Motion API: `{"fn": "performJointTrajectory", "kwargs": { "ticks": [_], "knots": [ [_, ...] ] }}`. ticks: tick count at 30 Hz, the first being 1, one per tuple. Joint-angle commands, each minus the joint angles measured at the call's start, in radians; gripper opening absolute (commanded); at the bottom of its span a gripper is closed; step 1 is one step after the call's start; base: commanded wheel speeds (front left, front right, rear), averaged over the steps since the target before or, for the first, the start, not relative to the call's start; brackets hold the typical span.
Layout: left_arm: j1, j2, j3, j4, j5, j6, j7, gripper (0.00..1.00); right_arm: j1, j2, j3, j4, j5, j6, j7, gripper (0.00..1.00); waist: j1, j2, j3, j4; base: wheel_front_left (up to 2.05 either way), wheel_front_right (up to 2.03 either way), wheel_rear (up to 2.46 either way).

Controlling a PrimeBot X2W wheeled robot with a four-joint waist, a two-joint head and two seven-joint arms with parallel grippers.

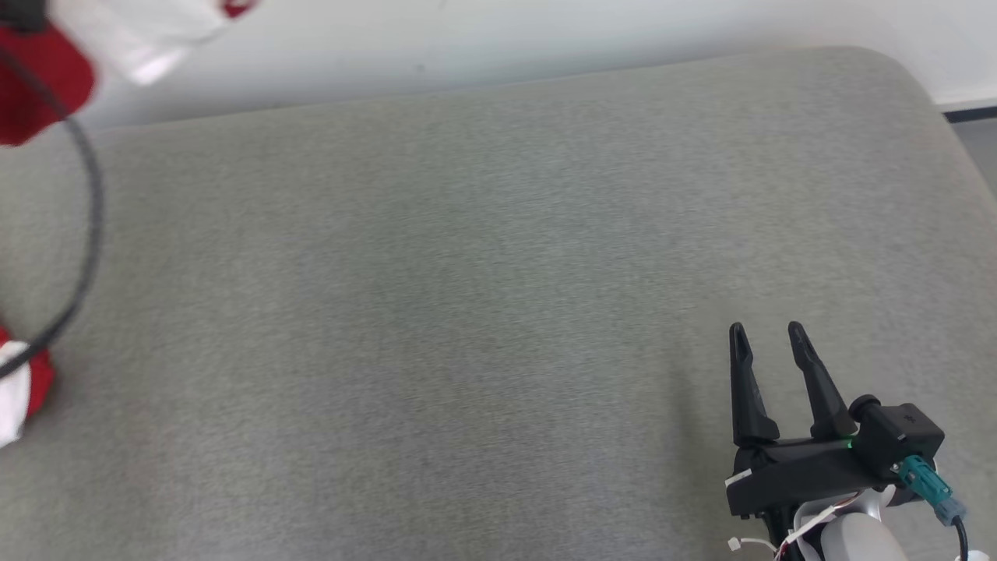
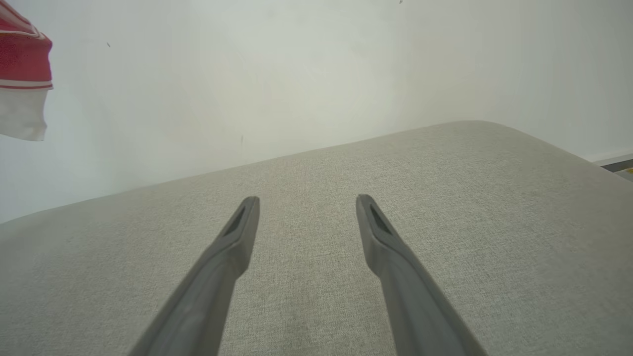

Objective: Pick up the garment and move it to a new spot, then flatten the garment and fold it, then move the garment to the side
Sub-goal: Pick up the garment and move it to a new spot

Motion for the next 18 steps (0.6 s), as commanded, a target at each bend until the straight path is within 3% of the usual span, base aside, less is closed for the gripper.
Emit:
{"fn": "performJointTrajectory", "kwargs": {
  "ticks": [1,10,18],
  "knots": [
    [-0.009,-0.021,-0.014,-0.020,-0.004,-0.004,0.006,0.00,0.013,-0.001,0.004,0.006,0.008,-0.002,-0.005,1.00,0.0001,0.0001,-0.021,-0.061,0.00,0.00,0.00],
    [0.121,-0.192,-0.087,-0.083,-0.059,0.040,-0.025,0.00,0.046,-0.001,-0.018,0.023,0.004,-0.002,-0.012,1.00,0.0001,0.0001,-0.062,-0.154,0.00,0.00,0.00],
    [0.324,-0.278,-0.128,-0.068,-0.102,0.083,-0.072,0.00,0.056,-0.001,-0.031,0.011,-0.004,-0.002,-0.013,1.00,0.0001,0.0001,-0.062,-0.163,0.00,0.00,0.00]
  ]
}}
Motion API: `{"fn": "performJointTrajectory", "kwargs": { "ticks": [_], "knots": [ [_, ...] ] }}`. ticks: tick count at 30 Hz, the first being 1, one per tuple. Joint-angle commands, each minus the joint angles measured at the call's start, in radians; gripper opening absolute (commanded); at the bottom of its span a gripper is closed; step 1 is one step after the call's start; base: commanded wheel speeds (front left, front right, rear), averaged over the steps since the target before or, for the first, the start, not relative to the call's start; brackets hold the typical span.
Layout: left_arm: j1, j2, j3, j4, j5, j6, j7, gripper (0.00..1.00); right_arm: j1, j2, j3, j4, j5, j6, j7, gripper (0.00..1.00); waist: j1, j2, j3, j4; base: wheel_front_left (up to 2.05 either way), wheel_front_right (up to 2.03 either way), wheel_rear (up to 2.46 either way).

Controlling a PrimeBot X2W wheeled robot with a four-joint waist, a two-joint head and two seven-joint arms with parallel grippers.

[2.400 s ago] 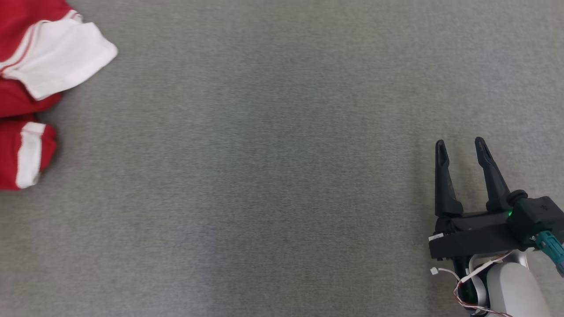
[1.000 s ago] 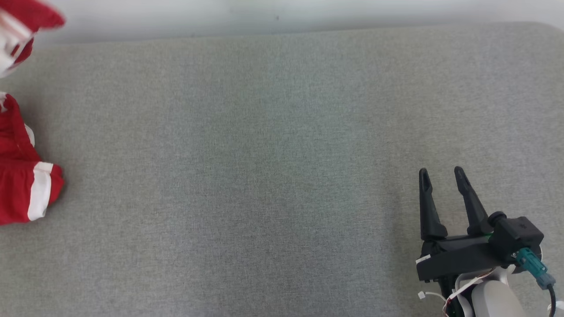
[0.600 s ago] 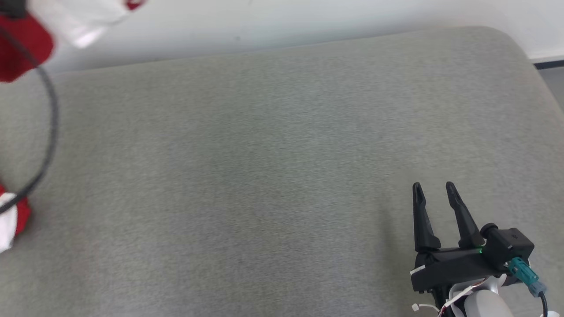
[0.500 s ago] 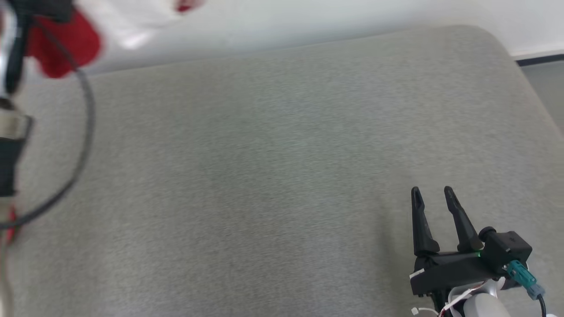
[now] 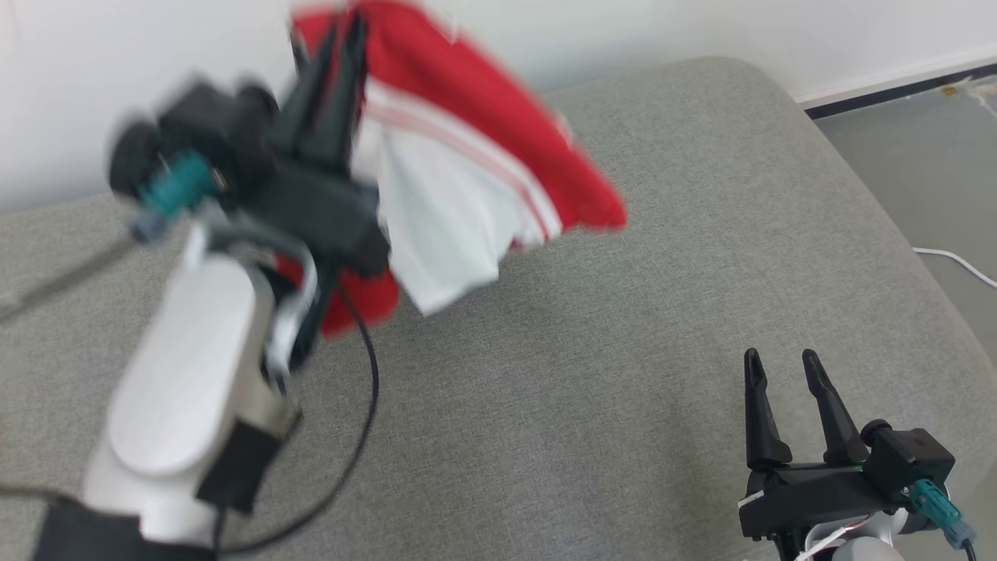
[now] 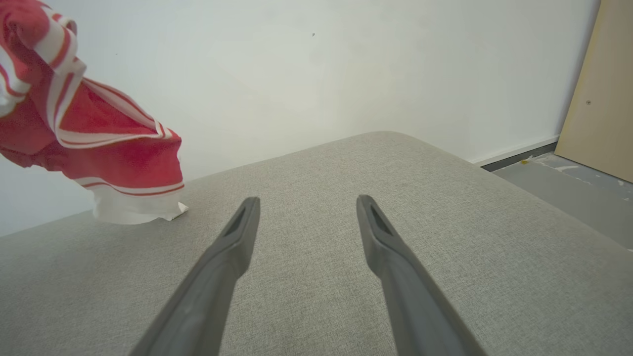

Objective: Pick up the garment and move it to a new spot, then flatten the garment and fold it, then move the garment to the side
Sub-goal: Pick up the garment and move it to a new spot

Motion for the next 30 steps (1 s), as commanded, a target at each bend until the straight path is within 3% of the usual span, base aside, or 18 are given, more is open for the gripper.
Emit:
{"fn": "performJointTrajectory", "kwargs": {
  "ticks": [1,10,11,12,13,20,30],
  "knots": [
    [0.059,-0.005,-0.004,0.014,-0.006,0.013,-0.012,0.00,0.010,-0.001,-0.001,-0.004,-0.006,-0.002,-0.005,1.00,0.0001,0.0001,0.001,0.000,0.00,0.00,0.00],
    [0.363,-0.055,-0.033,0.152,-0.063,0.051,-0.075,0.00,-0.005,-0.001,0.011,0.003,-0.003,-0.002,-0.005,1.00,0.0001,0.0001,0.009,0.011,0.00,0.00,0.00],
    [0.384,-0.056,-0.046,0.175,-0.053,0.050,-0.079,0.11,-0.005,-0.001,0.012,0.005,-0.006,-0.002,-0.005,1.00,0.0001,0.0001,0.009,0.016,0.00,0.00,0.00],
    [0.397,-0.066,-0.053,0.195,-0.054,0.046,-0.090,0.47,-0.005,-0.001,0.011,0.006,-0.007,-0.002,-0.005,1.00,0.0001,0.0001,0.009,0.022,0.00,0.00,0.00],
    [0.406,-0.074,-0.062,0.218,-0.055,0.044,-0.095,1.00,-0.005,-0.001,0.015,0.006,-0.008,-0.002,-0.005,1.00,0.0001,0.0001,0.008,0.028,0.00,0.00,0.00],
    [0.358,-0.104,-0.082,0.194,-0.036,0.031,-0.174,1.00,0.012,-0.001,0.001,0.009,-0.026,-0.002,-0.004,1.00,0.0001,0.0001,-0.019,0.100,0.00,0.00,0.00],
    [0.411,0.003,0.009,0.027,-0.028,0.098,-0.201,1.00,0.037,-0.001,-0.019,-0.006,-0.044,-0.002,0.005,1.00,0.0001,0.0001,-0.069,0.233,0.00,0.00,0.00]
  ]
}}
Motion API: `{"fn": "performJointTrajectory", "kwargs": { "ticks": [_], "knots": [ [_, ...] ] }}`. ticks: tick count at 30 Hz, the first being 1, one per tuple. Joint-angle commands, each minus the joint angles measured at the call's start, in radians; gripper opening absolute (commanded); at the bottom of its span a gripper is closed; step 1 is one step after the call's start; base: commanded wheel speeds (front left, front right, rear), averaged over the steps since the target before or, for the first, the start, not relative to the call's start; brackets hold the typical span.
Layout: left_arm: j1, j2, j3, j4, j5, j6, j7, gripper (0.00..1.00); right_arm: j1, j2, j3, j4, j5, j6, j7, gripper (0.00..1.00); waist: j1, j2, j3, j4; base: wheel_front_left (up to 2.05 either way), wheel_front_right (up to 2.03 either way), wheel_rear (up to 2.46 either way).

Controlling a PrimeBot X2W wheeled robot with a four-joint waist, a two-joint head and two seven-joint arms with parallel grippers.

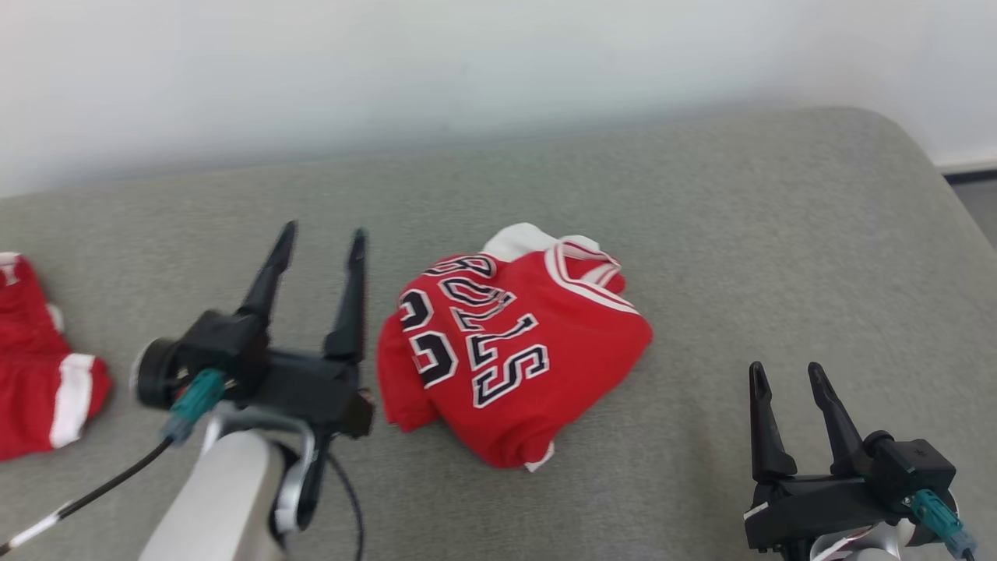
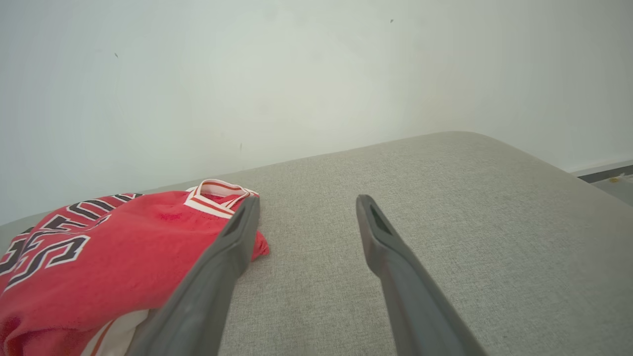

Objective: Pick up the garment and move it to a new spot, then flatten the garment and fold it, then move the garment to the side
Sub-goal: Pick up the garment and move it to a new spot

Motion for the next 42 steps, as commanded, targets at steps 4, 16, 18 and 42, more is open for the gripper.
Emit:
{"fn": "performJointTrajectory", "kwargs": {
  "ticks": [4,16,18,42],
  "knots": [
    [0.081,0.061,0.038,-0.044,0.002,0.034,-0.005,1.00,0.017,-0.001,-0.009,-0.014,-0.016,-0.002,0.006,1.00,0.0000,-0.0001,-0.042,0.083,0.00,0.00,0.00],
    [0.292,0.134,0.155,-0.168,-0.003,0.085,-0.023,1.00,0.045,-0.002,0.003,-0.038,-0.022,-0.002,0.016,1.00,0.0000,-0.0001,-0.093,0.116,0.00,0.00,0.00],
    [0.341,0.134,0.184,-0.196,0.005,0.090,-0.024,1.00,0.056,-0.002,0.003,-0.041,-0.026,-0.002,0.020,1.00,0.0000,-0.0001,-0.110,0.113,0.00,0.00,0.00],
    [0.605,0.027,0.348,-0.219,0.128,-0.089,-0.024,1.00,0.119,-0.002,0.002,-0.081,-0.034,-0.002,0.057,1.00,0.0000,-0.0001,-0.159,0.119,0.00,0.00,0.00]
  ]
}}
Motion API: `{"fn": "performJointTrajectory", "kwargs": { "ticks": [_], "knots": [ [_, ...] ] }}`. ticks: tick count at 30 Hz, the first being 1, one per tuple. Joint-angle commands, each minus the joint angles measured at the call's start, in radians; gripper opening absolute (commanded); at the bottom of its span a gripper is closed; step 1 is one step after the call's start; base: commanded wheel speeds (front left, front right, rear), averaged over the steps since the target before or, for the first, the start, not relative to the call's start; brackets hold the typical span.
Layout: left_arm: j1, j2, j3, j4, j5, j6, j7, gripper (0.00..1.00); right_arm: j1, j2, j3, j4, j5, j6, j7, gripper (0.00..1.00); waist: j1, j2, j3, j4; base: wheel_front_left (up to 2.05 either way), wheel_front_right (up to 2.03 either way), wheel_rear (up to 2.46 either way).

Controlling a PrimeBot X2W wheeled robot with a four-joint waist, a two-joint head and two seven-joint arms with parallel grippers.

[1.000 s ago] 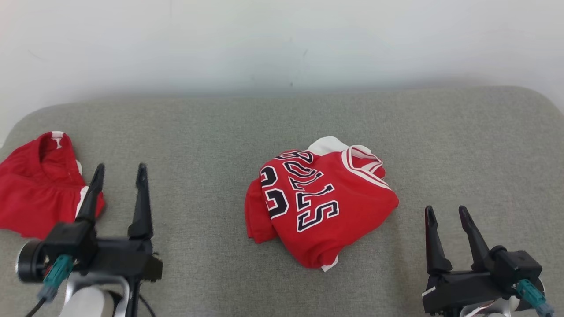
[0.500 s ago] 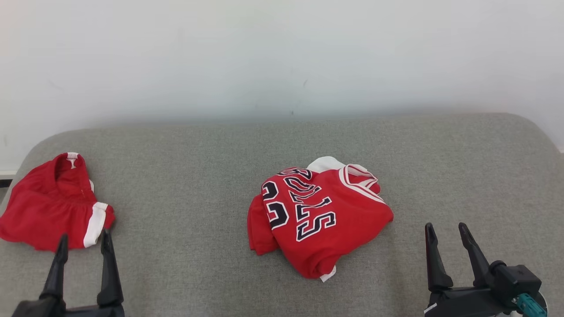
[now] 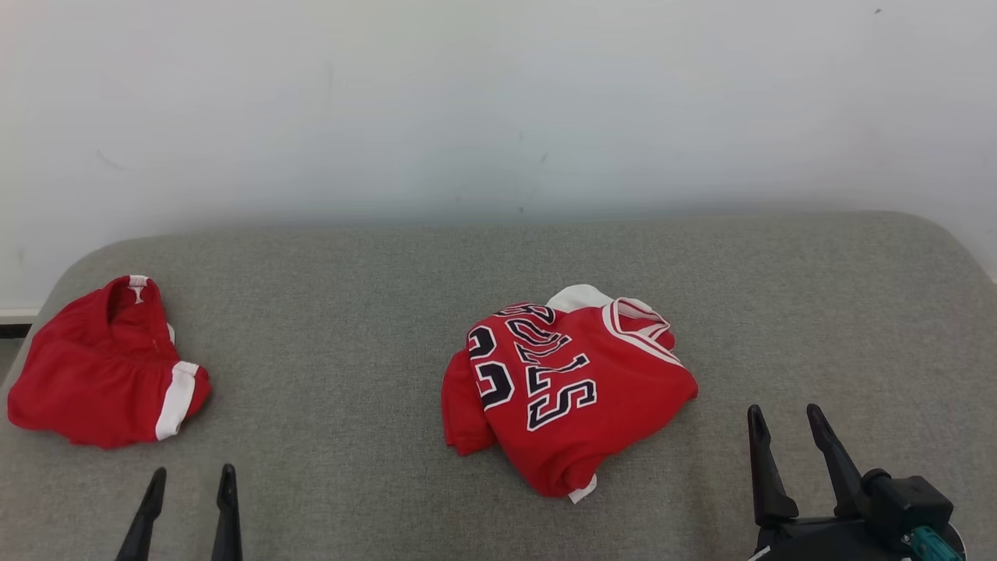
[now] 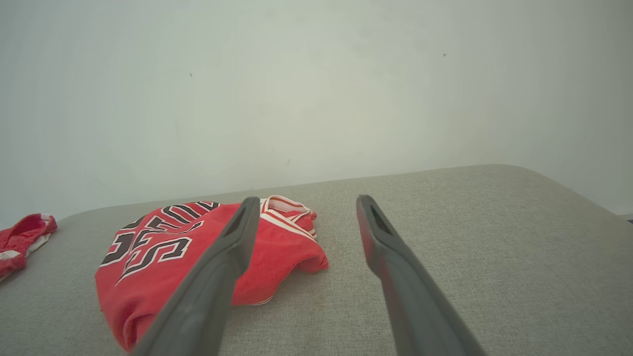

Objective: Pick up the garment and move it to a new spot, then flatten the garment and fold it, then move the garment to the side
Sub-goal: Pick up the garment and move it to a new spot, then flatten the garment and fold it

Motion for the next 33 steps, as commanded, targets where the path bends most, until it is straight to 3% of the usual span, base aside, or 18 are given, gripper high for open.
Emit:
{"fn": "performJointTrajectory", "kwargs": {
  "ticks": [1,33],
  "knots": [
    [0.008,-0.004,0.002,0.006,0.008,-0.009,-0.003,1.00,0.010,-0.002,0.001,0.001,-0.005,-0.002,0.004,1.00,0.0000,0.0000,-0.001,0.001,0.00,0.00,0.00],
    [-0.022,-0.066,0.033,0.098,0.061,-0.075,-0.003,1.00,0.001,-0.002,0.014,0.046,0.005,-0.002,-0.003,1.00,0.0000,0.0000,0.007,-0.005,0.00,0.00,0.00]
  ]
}}
